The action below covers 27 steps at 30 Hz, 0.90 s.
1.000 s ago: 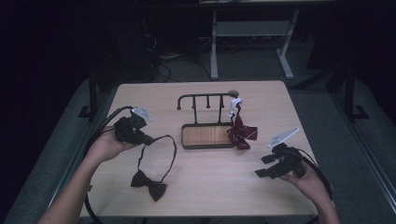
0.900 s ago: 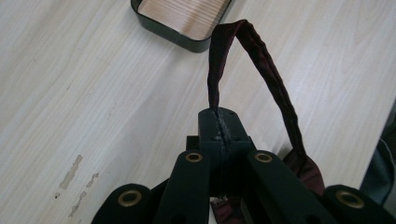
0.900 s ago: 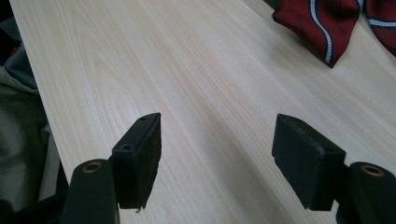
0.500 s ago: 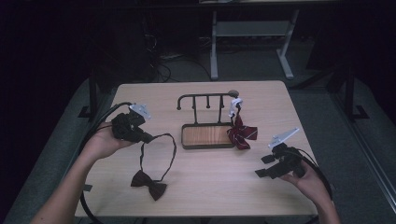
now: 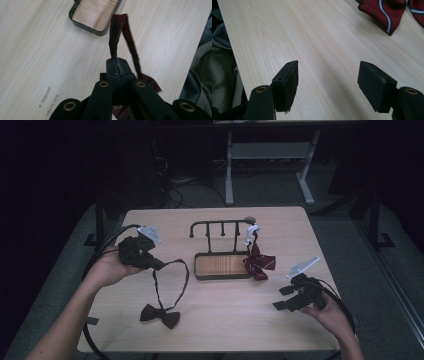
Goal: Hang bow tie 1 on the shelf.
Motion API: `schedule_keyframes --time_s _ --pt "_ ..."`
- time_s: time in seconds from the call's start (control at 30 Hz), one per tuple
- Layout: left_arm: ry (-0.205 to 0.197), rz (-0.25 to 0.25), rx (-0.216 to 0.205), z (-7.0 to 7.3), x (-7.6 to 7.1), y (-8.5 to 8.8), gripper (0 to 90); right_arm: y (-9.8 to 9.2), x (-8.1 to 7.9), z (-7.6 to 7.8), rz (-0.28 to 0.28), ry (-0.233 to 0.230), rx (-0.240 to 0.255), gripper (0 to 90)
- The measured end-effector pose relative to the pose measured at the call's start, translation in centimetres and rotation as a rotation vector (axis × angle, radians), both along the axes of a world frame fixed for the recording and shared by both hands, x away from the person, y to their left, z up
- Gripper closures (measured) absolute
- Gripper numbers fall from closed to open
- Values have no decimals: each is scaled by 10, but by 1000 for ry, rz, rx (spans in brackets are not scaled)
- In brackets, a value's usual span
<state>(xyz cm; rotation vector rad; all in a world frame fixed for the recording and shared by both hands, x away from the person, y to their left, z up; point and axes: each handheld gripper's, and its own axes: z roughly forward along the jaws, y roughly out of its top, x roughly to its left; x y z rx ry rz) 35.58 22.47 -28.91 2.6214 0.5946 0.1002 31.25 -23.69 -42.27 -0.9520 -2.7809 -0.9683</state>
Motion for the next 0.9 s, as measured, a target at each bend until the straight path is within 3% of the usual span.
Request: schedule_keyframes --time_s 0.6,0.9 --pt "-25 4 24 25 6 -3 900 -1 -2 3 -1 -10 6 320" --pt "-29 -4 43 31 9 -8 900 0 -2 4 -2 -10 5 320"
